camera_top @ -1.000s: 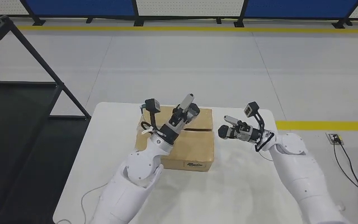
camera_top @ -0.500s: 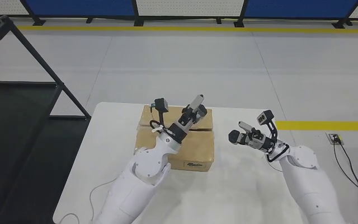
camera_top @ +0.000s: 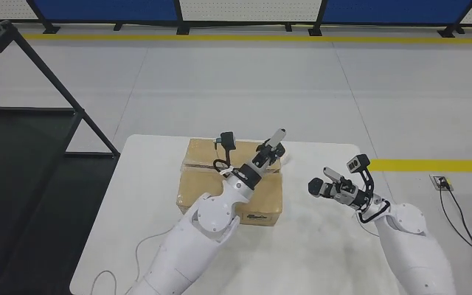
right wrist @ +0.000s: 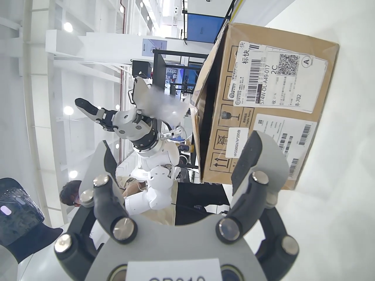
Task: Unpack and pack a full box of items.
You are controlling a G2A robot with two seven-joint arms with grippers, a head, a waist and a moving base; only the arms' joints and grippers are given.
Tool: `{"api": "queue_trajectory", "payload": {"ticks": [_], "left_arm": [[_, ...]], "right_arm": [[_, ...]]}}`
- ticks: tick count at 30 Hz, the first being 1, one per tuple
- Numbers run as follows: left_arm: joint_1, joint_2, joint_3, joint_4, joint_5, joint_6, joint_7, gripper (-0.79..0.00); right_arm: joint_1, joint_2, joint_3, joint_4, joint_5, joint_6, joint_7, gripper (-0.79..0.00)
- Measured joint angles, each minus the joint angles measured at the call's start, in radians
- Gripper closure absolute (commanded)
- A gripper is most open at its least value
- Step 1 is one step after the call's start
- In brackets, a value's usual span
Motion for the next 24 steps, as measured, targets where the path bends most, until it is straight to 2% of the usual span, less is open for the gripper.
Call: {"api": "queue_trajectory", "payload": {"ticks": [7,13,18,24], "left_arm": [[-0.019,-0.023,0.005,0.043,0.007,-0.028,0.009,-0.785],[-0.001,-0.015,-0.060,-0.020,0.006,-0.052,-0.016,-0.785],[0.072,0.023,-0.202,-0.173,0.029,-0.043,-0.100,-0.785],[0.188,0.080,-0.446,-0.378,0.022,0.080,-0.277,-0.785]], "right_arm": [[-0.001,0.005,-0.005,-0.009,0.011,0.000,0.023,-0.785],[0.018,0.004,-0.022,-0.013,0.028,-0.028,0.079,-0.785],[0.035,0.006,-0.024,-0.013,0.070,-0.045,0.145,-0.785],[0.057,0.008,-0.033,-0.013,0.059,-0.042,0.125,-0.785]]}}
